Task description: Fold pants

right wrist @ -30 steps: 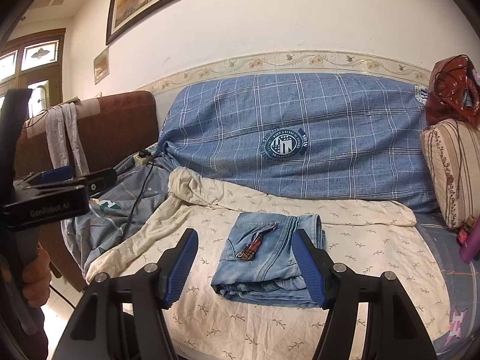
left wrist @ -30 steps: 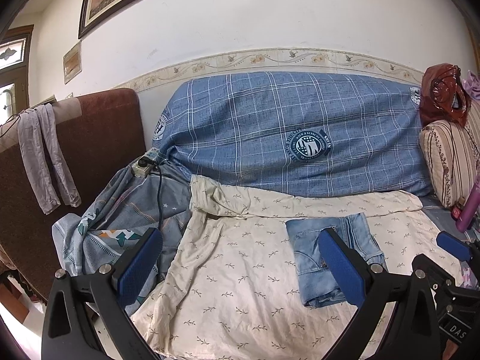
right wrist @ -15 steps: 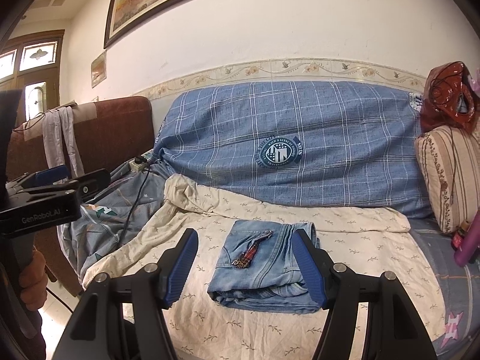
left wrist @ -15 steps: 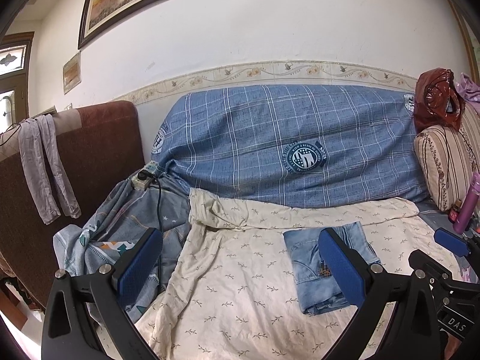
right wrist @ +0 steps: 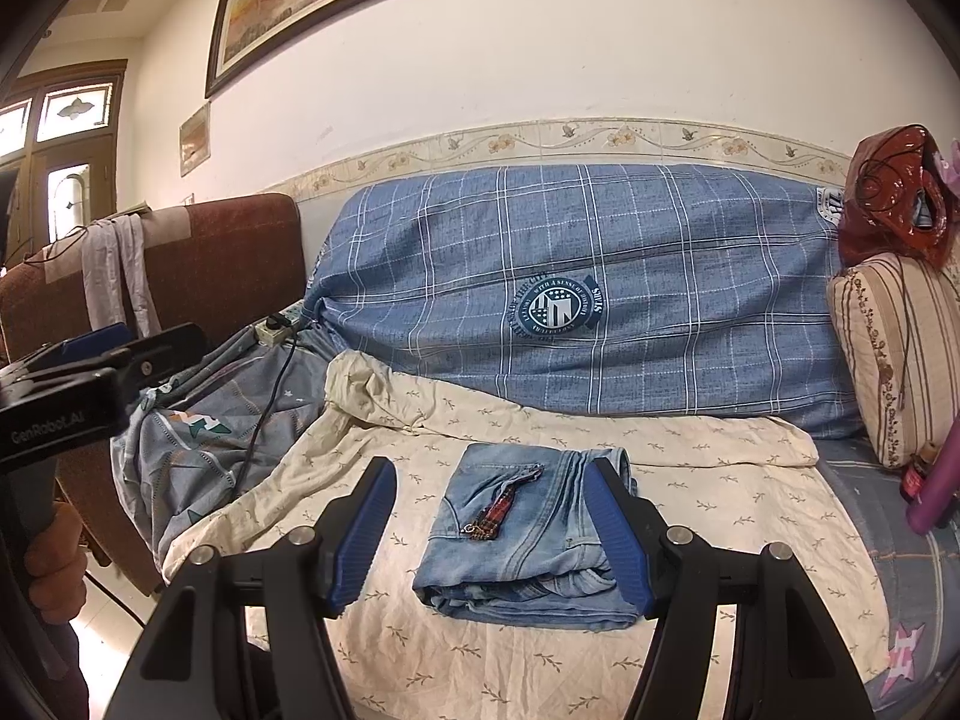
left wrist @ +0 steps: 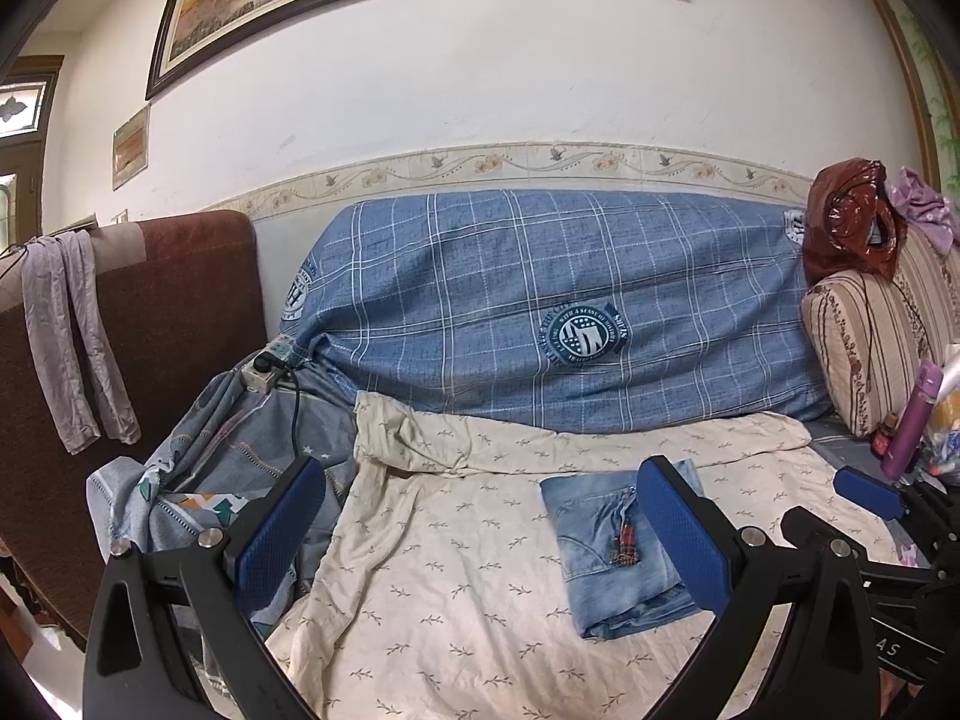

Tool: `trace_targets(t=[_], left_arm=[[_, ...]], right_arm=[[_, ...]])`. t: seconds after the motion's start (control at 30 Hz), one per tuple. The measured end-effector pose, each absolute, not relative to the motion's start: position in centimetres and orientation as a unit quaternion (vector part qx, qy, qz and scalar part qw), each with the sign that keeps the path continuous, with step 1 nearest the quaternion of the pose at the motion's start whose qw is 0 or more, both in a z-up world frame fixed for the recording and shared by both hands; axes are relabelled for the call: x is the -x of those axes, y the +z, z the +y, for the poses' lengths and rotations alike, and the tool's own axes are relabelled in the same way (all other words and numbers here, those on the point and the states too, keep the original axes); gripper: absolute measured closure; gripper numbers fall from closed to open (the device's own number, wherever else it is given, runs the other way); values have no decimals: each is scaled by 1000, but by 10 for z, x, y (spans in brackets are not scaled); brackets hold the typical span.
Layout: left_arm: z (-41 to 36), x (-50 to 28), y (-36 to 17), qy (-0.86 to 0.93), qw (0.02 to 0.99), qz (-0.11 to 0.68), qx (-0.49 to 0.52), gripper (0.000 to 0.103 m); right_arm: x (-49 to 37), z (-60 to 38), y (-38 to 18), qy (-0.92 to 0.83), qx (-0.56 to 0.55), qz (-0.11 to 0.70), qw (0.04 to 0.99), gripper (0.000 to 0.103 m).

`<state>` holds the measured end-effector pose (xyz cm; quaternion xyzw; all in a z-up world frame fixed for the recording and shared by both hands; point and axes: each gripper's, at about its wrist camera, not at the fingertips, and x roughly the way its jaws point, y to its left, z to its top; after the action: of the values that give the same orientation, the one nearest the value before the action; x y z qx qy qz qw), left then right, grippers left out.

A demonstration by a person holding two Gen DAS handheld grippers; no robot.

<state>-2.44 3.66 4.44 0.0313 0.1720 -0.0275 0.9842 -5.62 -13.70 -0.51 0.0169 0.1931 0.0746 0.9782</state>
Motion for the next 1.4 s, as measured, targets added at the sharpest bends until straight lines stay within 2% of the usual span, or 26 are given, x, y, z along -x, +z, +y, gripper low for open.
trace_targets(t=[1.4], left_arm=[[30, 21, 36, -67, 980, 186, -32, 0]], right_arm=[[53, -148, -10, 62, -24, 195, 979, 35]])
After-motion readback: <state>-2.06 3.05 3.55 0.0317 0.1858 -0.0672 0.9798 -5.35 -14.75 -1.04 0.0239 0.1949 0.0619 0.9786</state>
